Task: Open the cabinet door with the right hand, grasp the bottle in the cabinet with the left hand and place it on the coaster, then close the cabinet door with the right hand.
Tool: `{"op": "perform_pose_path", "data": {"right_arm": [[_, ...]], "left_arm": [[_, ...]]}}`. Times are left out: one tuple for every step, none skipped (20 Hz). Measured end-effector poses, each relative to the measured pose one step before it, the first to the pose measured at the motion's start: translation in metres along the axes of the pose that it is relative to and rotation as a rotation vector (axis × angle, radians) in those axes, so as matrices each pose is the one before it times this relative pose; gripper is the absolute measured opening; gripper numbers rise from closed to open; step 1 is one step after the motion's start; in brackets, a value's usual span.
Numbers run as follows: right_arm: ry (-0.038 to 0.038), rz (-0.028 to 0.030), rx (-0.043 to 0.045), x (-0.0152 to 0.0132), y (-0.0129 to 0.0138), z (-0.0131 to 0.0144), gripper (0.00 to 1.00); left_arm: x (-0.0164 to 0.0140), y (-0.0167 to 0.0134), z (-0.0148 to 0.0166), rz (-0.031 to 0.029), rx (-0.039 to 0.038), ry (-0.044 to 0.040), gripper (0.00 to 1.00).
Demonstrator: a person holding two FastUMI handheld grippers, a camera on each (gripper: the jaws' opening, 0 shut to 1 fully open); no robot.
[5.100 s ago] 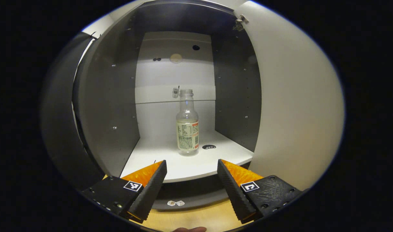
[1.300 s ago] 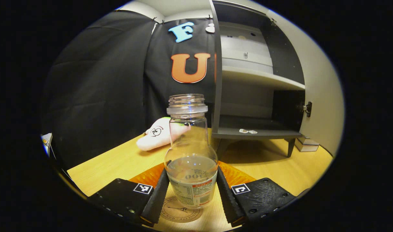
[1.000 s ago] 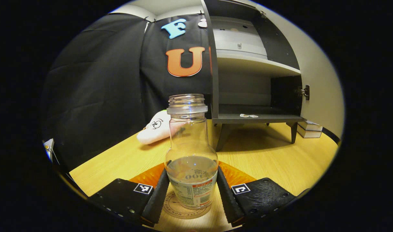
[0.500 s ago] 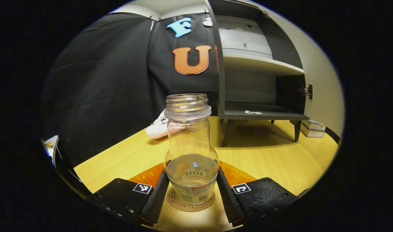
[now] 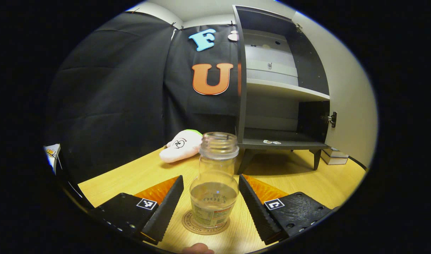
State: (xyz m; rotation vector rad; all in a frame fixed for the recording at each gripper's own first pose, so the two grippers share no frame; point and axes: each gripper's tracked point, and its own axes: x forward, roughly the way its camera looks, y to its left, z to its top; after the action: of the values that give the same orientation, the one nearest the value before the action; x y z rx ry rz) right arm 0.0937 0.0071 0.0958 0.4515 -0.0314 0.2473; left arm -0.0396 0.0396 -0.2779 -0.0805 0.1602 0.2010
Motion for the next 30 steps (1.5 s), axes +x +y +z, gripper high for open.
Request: {"op": "perform_pose_path", "data": {"right_arm": [[-0.00836,0.00521,0.00404,0.00035,0.00021,-0.0002,1.0],[-0.00696,0.00649,0.00546,0.00119,0.00056,0.0001,1.0],[-0.00498,0.00347,0.00371,-0.00025,-0.00056,-0.00011,0.99],[-0.00489,0.0054,0.00282,0.0011,0.0,0.0001,1.0],[-0.005,0.00283,0.00447,-0.00083,-0.00092,-0.00003,1.0],[-0.00056,-0.00109,0.00585,-0.00026,-0.00057,-0.00032,1.0],[0.0017,-0.00404,0.00601,-0.00096,-0.00069,-0.00034,1.0],[0.00483,-0.00296,0.00491,0.00032,-0.00029,-0.00056,1.0],[0.00707,0.00238,0.00035,0.0004,0.00147,-0.00025,1.0],[0.00441,0.00663,-0.00609,0.00025,0.00006,0.0002,1.0],[0.00406,0.00204,-0.00625,-0.00133,-0.00146,0.0006,1.0],[0.00419,0.0033,-0.0059,-0.00048,-0.00082,-0.00046,1.0],[0.00301,0.00424,0.00023,-0.00103,0.00009,-0.00063,1.0],[0.00047,-0.0039,0.00394,-0.00168,-0.00172,0.00023,1.0],[0.00737,0.00872,0.00088,-0.00262,-0.0005,-0.00217,1.0],[-0.00292,0.0208,0.01223,-0.00183,0.00318,-0.00181,1.0],[-0.00113,0.02686,0.01444,-0.00373,0.00279,-0.00214,1.0],[-0.00228,0.02219,0.02333,-0.00563,-0.00027,-0.0012,1.0],[0.0007,0.01638,0.03148,-0.00691,-0.00105,-0.00054,1.0],[0.03502,-0.00557,-0.00006,-0.00529,-0.00444,-0.00652,1.0],[0.0597,-0.02017,-0.04313,-0.00808,-0.0093,-0.01111,1.0],[0.05024,-0.01093,-0.0634,-0.00484,-0.00738,-0.00735,1.0],[0.02612,-0.00362,-0.06267,-0.00145,-0.00274,-0.00005,1.0],[0.01162,-0.00065,-0.05987,0.00242,-0.00206,0.00051,1.0],[-0.00333,0.01775,-0.0441,0.00175,0.00019,0.0021,1.0],[0.00459,0.02454,-0.01851,0.0067,0.00283,-0.00065,1.0],[0.02264,0.04367,0.00138,0.00532,0.00508,-0.0077,1.0],[0.04149,0.0551,0.0168,0.00808,0.00962,-0.00824,1.0],[0.01097,0.0068,0.02216,0.00289,-0.0012,-0.00139,1.0],[-0.00823,0.01195,0.01594,0.00441,0.00099,0.00439,0.99]], "left_arm": [[-0.0053,-0.00168,0.00828,-0.01808,-0.00865,-0.00299,0.95],[-0.00622,0.00177,0.011,0.00044,-0.00459,-0.01007,0.95],[-0.00698,0.00715,0.01152,0.01146,0.00132,-0.00865,0.95],[-0.00671,0.0053,0.01357,0.00703,-0.00203,-0.01142,0.95],[-0.00774,0.00242,0.01425,-0.00161,-0.00987,-0.00997,0.94],[-0.00639,-0.00125,0.01226,-0.01686,-0.02026,-0.0067,0.94],[-0.00353,-0.00192,0.00826,-0.00888,-0.01602,0.00797,0.94],[-0.00472,0.00147,0.00574,0.00564,-0.00583,0.01618,0.95],[-0.00434,-0.00098,0.00958,0.00628,0.00545,0.00265,0.95],[-0.0021,-0.00506,0.0109,0.00075,0.01547,-0.00313,0.95],[-0.00265,-0.00946,0.0093,-0.00283,0.02683,0.00696,0.95],[-0.00151,-0.00977,0.01106,-0.00171,0.03658,0.00547,0.95],[-0.00118,-0.01118,0.0174,-0.00204,0.03645,-0.01244,0.95],[-0.00063,-0.01391,0.0203,-0.0034,0.03543,-0.02129,0.95],[-0.00046,-0.015,0.0158,-0.01097,0.02243,-0.01737,0.95],[0.00221,-0.01624,0.01346,-0.01783,0.00862,-0.01669,0.95],[0.00235,-0.01761,0.01063,-0.01701,0.0104,-0.00941,0.95],[0.00115,-0.01367,0.01101,-0.0072,0.01961,-0.01696,0.95],[0.00065,-0.0111,0.01368,-0.00637,0.01155,-0.01468,0.95],[0.00297,-0.01267,0.00936,-0.00762,0.00186,-0.01325,0.96],[0.00379,-0.01176,0.00605,-0.00584,-0.00919,-0.00278,0.96],[0.00309,-0.00963,0.00422,-0.0028,-0.01437,0.0009,0.96],[-0.00148,-0.00956,0.00662,0.00043,-0.01312,-0.00321,0.96],[-0.00099,-0.00658,0.00406,0.00633,-0.00022,-0.00118,0.96],[-0.00176,-0.0077,0.00227,0.00215,0.01708,-0.00404,1.0],[-0.00339,-0.00577,0.00011,0.00499,0.02806,0.00144,0.96],[-0.00738,-0.0037,-0.00178,0.00767,0.02331,0.01213,0.96],[-0.00734,-0.00461,-0.00362,0.00064,0.01019,0.01462,0.96],[-0.00673,-0.0057,-0.00304,-0.0041,0.00295,0.00642,0.96],[-0.00619,-0.00268,0.00029,-0.00894,-0.00035,-0.00451,0.96]]}}
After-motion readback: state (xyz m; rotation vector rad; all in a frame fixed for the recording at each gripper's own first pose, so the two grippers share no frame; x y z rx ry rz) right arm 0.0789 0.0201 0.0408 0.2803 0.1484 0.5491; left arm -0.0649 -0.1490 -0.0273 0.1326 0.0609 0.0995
